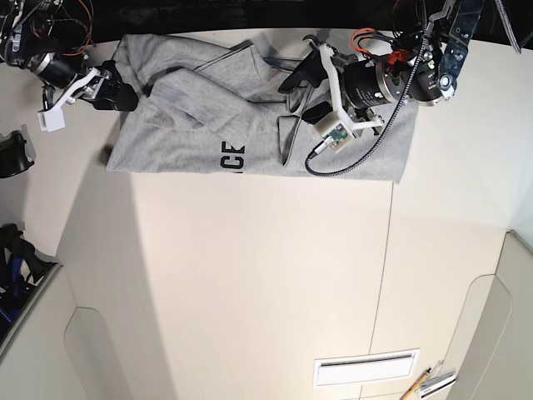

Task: Fold the T-shirt properly
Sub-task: 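Fold the strip end held by the left gripper toward the right gripper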

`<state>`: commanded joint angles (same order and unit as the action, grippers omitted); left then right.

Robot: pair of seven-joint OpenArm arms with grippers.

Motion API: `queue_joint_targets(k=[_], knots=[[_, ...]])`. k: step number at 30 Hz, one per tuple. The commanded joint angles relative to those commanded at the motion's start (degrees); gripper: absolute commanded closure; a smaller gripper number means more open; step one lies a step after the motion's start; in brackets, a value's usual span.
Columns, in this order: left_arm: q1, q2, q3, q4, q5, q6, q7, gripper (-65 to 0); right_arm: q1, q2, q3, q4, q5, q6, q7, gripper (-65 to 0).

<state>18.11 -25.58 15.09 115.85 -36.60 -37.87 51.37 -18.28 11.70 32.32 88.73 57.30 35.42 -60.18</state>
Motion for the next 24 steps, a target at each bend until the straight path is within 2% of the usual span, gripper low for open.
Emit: queue_joint_targets(k=[4, 15, 21, 22, 24], knots=[[0.0, 0.0, 0.0, 0.0, 0.0, 0.2, 0.3, -41.1, 0.0, -0.1, -4.4, -0.1, 4.7, 0.39, -2.9, -38.8], [-0.2, 0.0, 0.0, 0.0, -0.5, 1.0, 0.9, -41.0, 1.2, -3.1, -6.2, -0.1, 4.9, 1.01, -2.8, -38.8], [-0.7, 0.1, 0.0, 0.0, -0.4, 1.0, 0.9, -41.0, 1.6, -3.3, -6.6, -0.1, 4.8, 1.01, -2.6, -38.5], [-0.7, 0.1, 0.0, 0.0, -0.4, 1.0, 0.9, -41.0, 1.7, -3.3, -7.0, -0.1, 4.7, 0.98, -2.6, -36.9], [-0.7, 0.1, 0.0, 0.0, -0.5, 1.2, 0.9, -41.0, 1.7, -3.3, -7.9, -0.1, 4.6, 0.98, -2.3, -26.8]])
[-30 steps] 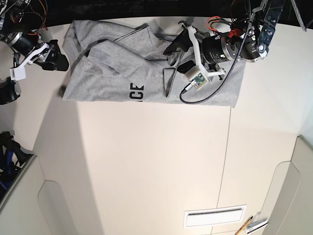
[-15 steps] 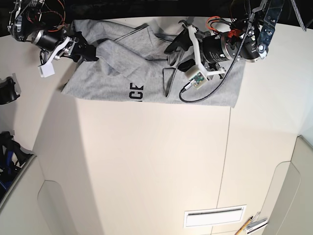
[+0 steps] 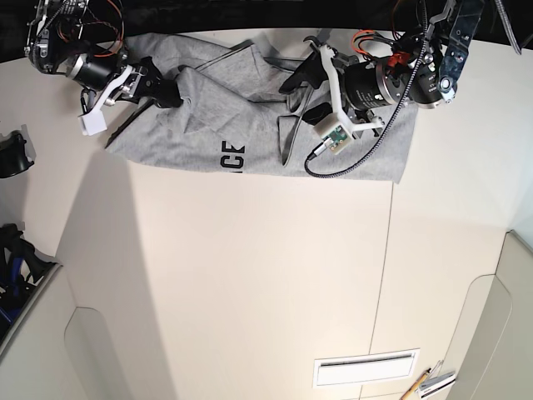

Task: Fold the T-shirt properly
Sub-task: 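Fold the strip end held by the left gripper toward the right gripper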

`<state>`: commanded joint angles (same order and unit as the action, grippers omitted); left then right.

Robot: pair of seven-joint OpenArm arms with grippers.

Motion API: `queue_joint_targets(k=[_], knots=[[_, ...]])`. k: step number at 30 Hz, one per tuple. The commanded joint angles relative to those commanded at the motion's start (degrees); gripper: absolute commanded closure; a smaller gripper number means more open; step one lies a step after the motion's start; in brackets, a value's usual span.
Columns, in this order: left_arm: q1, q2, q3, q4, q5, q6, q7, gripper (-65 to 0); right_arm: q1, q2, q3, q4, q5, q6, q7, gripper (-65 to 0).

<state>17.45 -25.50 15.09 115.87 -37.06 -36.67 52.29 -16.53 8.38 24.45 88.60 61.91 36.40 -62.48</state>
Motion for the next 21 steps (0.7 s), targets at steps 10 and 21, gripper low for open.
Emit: queue_joint_targets(k=[10, 21], knots=[[-0.1, 0.1, -4.4, 2.7, 0.0, 1.2, -0.2, -40.8, 1.3, 0.7, -1.2, 0.0, -9.2, -0.15, 4.8, 0.0], [1.2, 0.1, -16.7, 2.8, -0.8, 1.7, 0.7, -40.8, 4.8, 12.7, 4.6, 0.1, -9.0, -0.61, 3.9, 0.0]])
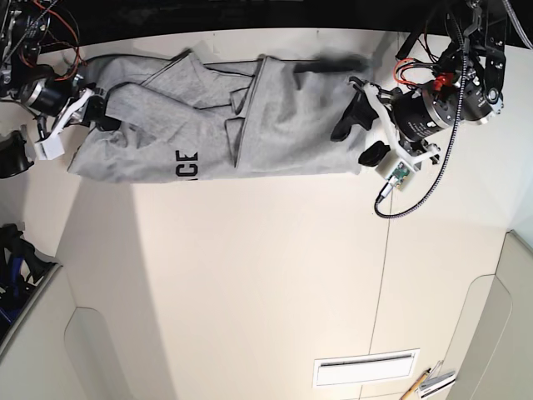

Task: Fold the T-shirt properly
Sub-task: 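Fold the strip end held by the left gripper toward the right gripper, then fold the strip end held by the right gripper over toward the left gripper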

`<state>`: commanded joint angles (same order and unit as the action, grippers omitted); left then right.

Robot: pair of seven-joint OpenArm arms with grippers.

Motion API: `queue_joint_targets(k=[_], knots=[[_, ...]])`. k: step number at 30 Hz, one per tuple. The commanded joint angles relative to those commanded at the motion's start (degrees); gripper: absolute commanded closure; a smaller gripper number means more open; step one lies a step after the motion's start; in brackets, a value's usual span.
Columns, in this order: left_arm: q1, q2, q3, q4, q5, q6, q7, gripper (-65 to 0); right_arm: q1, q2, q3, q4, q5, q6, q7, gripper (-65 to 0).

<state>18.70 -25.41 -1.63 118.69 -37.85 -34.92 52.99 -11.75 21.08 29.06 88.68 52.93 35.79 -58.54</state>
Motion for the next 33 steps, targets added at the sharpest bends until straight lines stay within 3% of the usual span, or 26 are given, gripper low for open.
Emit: queue_joint_targets(k=[5, 8, 12, 17, 21, 24, 30, 33], knots=[[3.0, 0.0, -0.3, -0.8, 1.6, 0.0, 0.0, -40.8, 3.7, 4.6, 2.1, 0.2, 3.6, 0.02, -3.1, 0.0], [5.6, 0.2, -0.3, -2.0, 2.2, 0.0, -0.4, -40.8, 6.4, 4.7, 1.9, 2.1, 6.6, 0.07, -6.1, 0.0], [6.4, 3.4, -0.3, -7.0, 2.8, 0.0, -1.0, -40.8, 7.5, 2.5, 1.2, 9.1, 6.9, 0.04, -6.5, 0.0], [5.9, 7.4, -0.3, -14.1, 2.8, -0.2, -2.2, -40.8, 7.3, -4.5, -0.7, 22.4, 6.2, 0.04, -7.7, 0.0], [4.4, 9.7, -0.3, -15.9, 2.8, -0.2, -2.2, -40.8, 7.3, -6.7, -9.8, 31.4, 2.3, 0.02, -7.7, 0.0], [4.2, 10.2, -0.3, -16.0, 2.8, -0.2, -2.2, -40.8, 7.3, -7.0, -19.1, 32.2, -2.8, 0.02, -7.0, 0.0], [4.2, 10.2, -0.3, -16.0, 2.7, -0.2, -2.2, -40.8, 7.3, -7.0, -38.2, 31.3, -18.1, -0.07, -0.9, 0.0], [4.2, 10.2, -0.3, -16.0, 2.7, -0.2, -2.1, -40.8, 7.5, -7.0, -47.9, 29.3, -27.3, -2.10, 3.8, -0.8]])
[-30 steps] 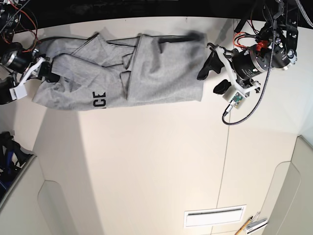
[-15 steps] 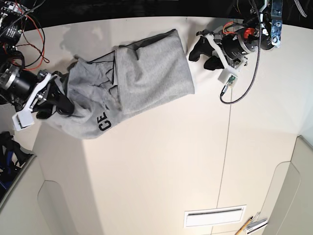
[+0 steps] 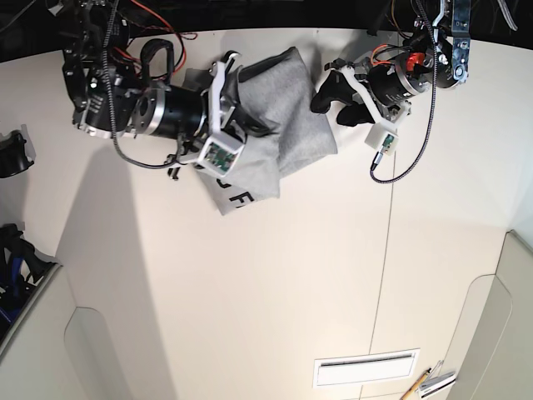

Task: Fold the T-shirt properly
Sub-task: 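Fold the strip end held by the right gripper over toward the left gripper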

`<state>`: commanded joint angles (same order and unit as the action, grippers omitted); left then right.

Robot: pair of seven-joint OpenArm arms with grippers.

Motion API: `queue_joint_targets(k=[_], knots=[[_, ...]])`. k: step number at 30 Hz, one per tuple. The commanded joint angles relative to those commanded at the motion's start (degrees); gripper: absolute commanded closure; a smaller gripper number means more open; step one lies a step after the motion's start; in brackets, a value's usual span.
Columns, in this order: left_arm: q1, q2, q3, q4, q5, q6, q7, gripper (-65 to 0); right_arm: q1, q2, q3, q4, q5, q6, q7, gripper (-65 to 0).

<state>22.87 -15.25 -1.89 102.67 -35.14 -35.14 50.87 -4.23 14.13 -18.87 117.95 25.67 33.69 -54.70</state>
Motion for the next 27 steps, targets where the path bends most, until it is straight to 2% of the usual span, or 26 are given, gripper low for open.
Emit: queue_joint_targets(k=[2, 5, 8, 11, 16, 19, 21, 22, 24, 25, 27], knots=[[-0.1, 0.0, 0.0, 0.0, -0.7, 0.0, 2.2, -40.8, 0.7, 0.0, -6.4, -2.8, -5.2, -0.92, 3.4, -14.8], [0.0, -1.0, -0.9, 0.5, -4.4, 0.0, 5.7, -40.8, 3.9, 0.0, -15.2, -8.5, -8.6, -0.98, 5.5, -25.5], [0.3, -2.8, -4.5, 2.0, -6.0, -0.1, 6.5, -40.8, 7.0, -1.1, -21.6, -11.0, -10.1, -2.40, 5.7, -30.0], [0.3, -3.6, -10.4, 2.7, -8.2, -0.9, 8.3, -40.8, 7.7, -4.5, -23.8, -11.0, -10.3, -2.38, 5.7, -30.0], [0.3, -3.8, -19.7, 2.7, -13.4, -3.3, 9.4, -40.8, 8.8, -9.8, -23.7, -11.0, -10.4, -2.40, 5.6, -30.0], [0.3, -3.8, -24.1, 2.8, -16.9, -4.9, 10.9, -40.8, 9.5, -11.3, -23.1, -10.6, -11.4, -2.45, 4.6, -29.9], [0.3, -3.8, -27.3, 2.8, -20.1, -4.9, 11.1, -40.7, 9.8, -11.3, -21.2, -10.6, -12.2, -2.67, 4.5, -29.9], [0.3, -3.8, -28.8, 3.2, -22.0, -4.9, 11.1, -38.9, 9.9, -11.3, -19.2, -10.6, -12.7, -3.04, 4.6, -29.9], [0.3, -3.8, -30.4, 5.1, -28.2, -4.9, 14.2, -27.5, 10.3, -11.3, -13.6, -10.6, -12.9, -3.89, 4.6, -28.7], [0.3, -3.8, -30.4, 6.5, -32.5, -4.9, 16.9, -21.8, 10.5, -11.3, -10.1, -10.6, -12.8, -3.93, 4.8, -26.0], [0.7, -3.5, -30.0, 9.8, -38.5, -4.9, 20.5, -17.8, 10.9, -11.3, -2.6, -10.7, -12.5, -3.96, 5.9, -18.7]])
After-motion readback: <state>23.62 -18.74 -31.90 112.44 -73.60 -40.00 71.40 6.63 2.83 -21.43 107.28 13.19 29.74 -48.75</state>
